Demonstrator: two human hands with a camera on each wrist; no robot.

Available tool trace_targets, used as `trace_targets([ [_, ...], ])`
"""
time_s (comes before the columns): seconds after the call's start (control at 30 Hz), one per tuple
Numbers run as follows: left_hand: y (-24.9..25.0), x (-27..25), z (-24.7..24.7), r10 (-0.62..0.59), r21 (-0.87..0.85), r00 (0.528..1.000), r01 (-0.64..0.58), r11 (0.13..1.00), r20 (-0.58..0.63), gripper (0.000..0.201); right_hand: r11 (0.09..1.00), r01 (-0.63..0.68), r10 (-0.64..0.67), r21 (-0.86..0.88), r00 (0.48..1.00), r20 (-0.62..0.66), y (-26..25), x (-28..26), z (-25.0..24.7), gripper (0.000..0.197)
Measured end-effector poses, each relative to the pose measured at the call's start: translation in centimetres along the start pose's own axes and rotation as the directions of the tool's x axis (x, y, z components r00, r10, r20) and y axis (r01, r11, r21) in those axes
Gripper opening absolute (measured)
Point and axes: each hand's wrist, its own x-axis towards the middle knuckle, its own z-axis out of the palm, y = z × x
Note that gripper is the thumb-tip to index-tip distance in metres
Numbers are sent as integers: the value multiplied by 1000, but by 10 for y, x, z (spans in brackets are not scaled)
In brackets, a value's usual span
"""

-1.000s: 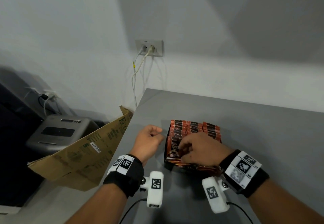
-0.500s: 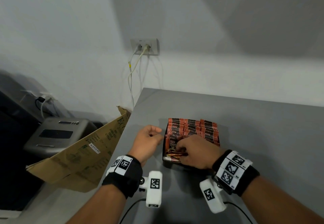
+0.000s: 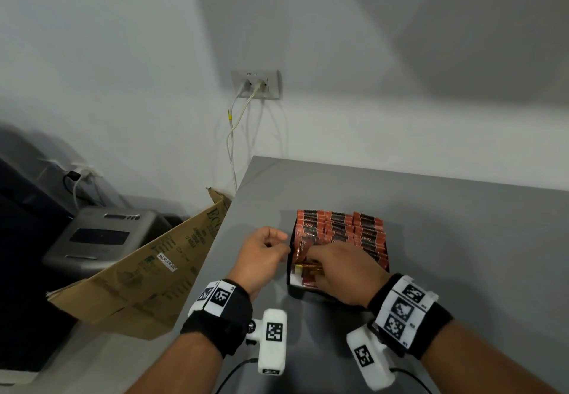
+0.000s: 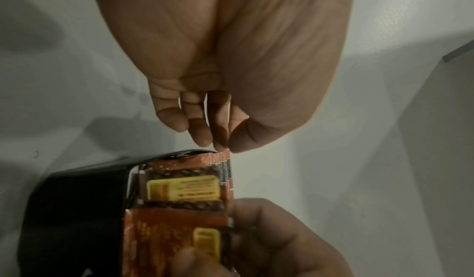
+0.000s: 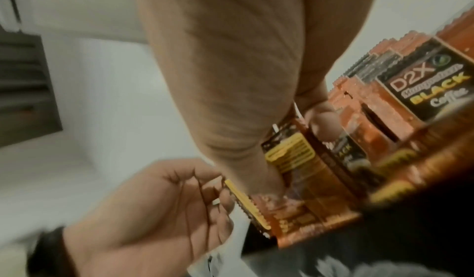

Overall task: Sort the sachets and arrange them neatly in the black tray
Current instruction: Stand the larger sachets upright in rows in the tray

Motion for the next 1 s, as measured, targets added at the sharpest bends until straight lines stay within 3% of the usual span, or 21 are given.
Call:
trace_targets([
  [0.23, 7, 0, 10, 21, -178, 999, -15, 984, 30, 11, 899, -142, 207, 415, 972, -116, 11, -18, -42, 11],
  [0.37, 31, -11, 26, 93, -356, 976, -17, 934, 198, 34, 817, -138, 359, 561, 882, -306, 11, -22, -51, 12],
  [0.47, 54, -22, 43, 122, -430, 935, 35, 902, 333, 44, 840, -79, 343, 536, 843, -413, 0, -21, -50, 13],
  [0.53, 62, -25, 54, 105, -472, 922, 91, 877, 373, 50, 849, -28, 288, 528, 861, -418, -10, -22, -50, 14],
  [0.63, 67, -21, 55, 63, -521, 924, 155, 840, 377, 39, 807, -10, 241, 591, 919, -313, -17, -26, -57, 23],
  [0.73, 70, -14, 43, 41, -574, 908, 229, 786, 418, 33, 785, -79, 266, 614, 939, -219, -6, -28, -68, 76],
  [0.8, 70, -12, 36, 24, -582, 887, 282, 763, 461, 38, 824, -105, 220, 557, 965, -143, -3, -26, -74, 103],
  [0.9, 67, -15, 36, 90, -560, 828, 289, 777, 553, 59, 923, -31, 78, 384, 991, -107, -13, -16, -73, 100],
  [1.0, 68, -16, 36, 121, -592, 872, 214, 777, 474, 42, 925, 32, 24, 378, 990, -142, -20, -2, -67, 93],
])
